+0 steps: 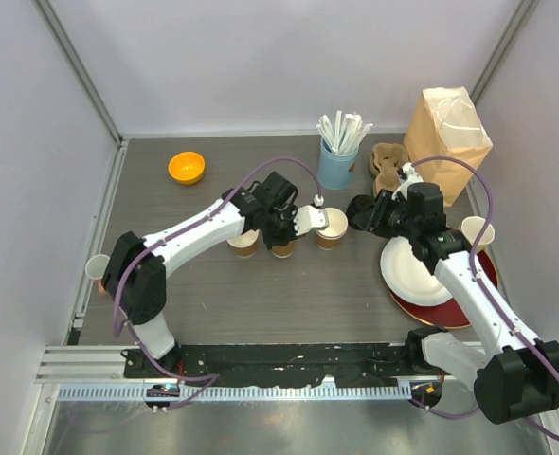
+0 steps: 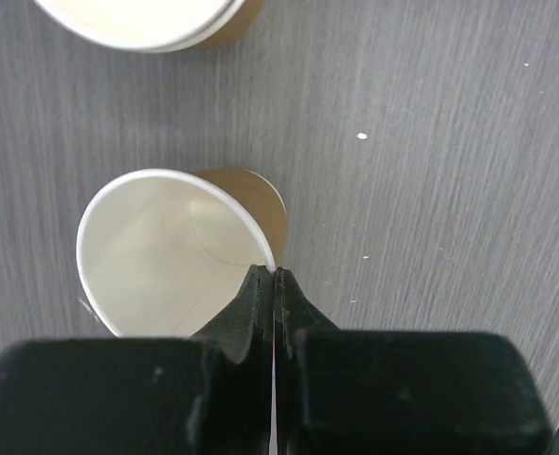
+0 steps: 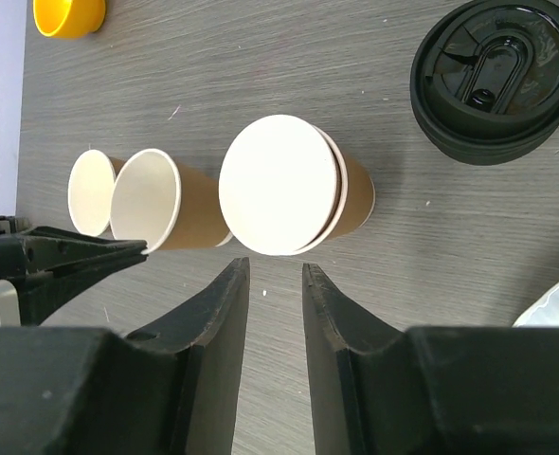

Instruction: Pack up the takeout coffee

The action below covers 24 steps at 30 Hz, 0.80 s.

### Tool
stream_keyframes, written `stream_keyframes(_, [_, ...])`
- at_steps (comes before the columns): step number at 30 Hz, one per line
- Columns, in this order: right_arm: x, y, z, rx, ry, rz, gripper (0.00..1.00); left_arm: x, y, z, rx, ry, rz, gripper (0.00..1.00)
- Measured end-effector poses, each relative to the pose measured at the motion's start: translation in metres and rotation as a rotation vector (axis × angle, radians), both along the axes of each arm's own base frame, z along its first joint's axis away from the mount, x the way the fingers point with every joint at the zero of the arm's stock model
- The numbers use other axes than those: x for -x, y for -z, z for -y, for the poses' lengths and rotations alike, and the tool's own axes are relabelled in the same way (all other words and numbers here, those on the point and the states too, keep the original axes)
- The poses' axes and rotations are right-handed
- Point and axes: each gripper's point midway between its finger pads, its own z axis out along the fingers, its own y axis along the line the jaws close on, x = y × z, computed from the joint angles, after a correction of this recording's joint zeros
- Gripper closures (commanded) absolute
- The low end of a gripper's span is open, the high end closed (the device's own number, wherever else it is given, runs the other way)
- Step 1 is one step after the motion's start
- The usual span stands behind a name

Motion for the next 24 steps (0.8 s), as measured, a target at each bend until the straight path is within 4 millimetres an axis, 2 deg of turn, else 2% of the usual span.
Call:
stream_keyframes(5, [-0.001,0.000,0.000,0.003,0.000,-0.002,0.65,0.006,0.006,0.003,0.001,0.029,-0.020,1.00])
stream_keyframes(6, [-0.002,0.000,0.000,0.004,-0.001,-0.002,0.62,0.007,0.007,0.003,-0.001,0.037,-0.019,0.97])
stream_keyframes(8, [-0.002,-0.001,0.000,0.006,-0.002,0.002,0.59,0.008,0.010,0.003,-0.005,0.052,-0.024,0.83])
stream_keyframes(9, [-0.002,-0.001,0.000,0.007,-0.003,0.003,0.55,0.008,0.011,0.003,-0.010,0.064,-0.024,0.69])
stream_keyframes(11, [-0.002,0.000,0.001,0.014,-0.004,0.006,0.52,0.011,0.017,0.000,-0.030,0.080,-0.039,0.56])
stream_keyframes(12, [-0.003,0.000,0.002,0.018,-0.004,0.007,0.50,0.013,0.019,-0.002,-0.043,0.086,-0.049,0.45])
stream_keyframes(14, [-0.003,0.000,0.003,0.028,-0.003,0.008,0.48,0.016,0.022,-0.005,-0.062,0.094,-0.065,0.33])
stream_keyframes(15, [-0.004,-0.001,0.003,0.035,-0.004,0.011,0.48,0.017,0.022,-0.006,-0.068,0.095,-0.071,0.19])
stream_keyframes(16, [-0.006,-0.002,0.004,0.044,-0.005,0.013,0.48,0.018,0.020,-0.006,-0.070,0.099,-0.073,0.10])
stream_keyframes(18, [-0.011,-0.006,0.007,0.066,-0.001,0.023,0.51,0.016,0.012,-0.004,-0.061,0.088,-0.072,0.00])
stream_keyframes(20, [-0.021,-0.012,0.012,0.099,0.012,0.038,0.56,0.013,-0.001,0.000,-0.037,0.072,-0.059,0.00])
stream_keyframes(21, [-0.027,-0.015,0.015,0.118,0.020,0.042,0.60,0.010,-0.013,0.003,-0.015,0.056,-0.048,0.00])
stream_keyframes(24, [-0.053,-0.022,0.023,0.188,0.040,0.048,0.62,0.002,-0.055,0.009,0.080,0.003,-0.010,0.00])
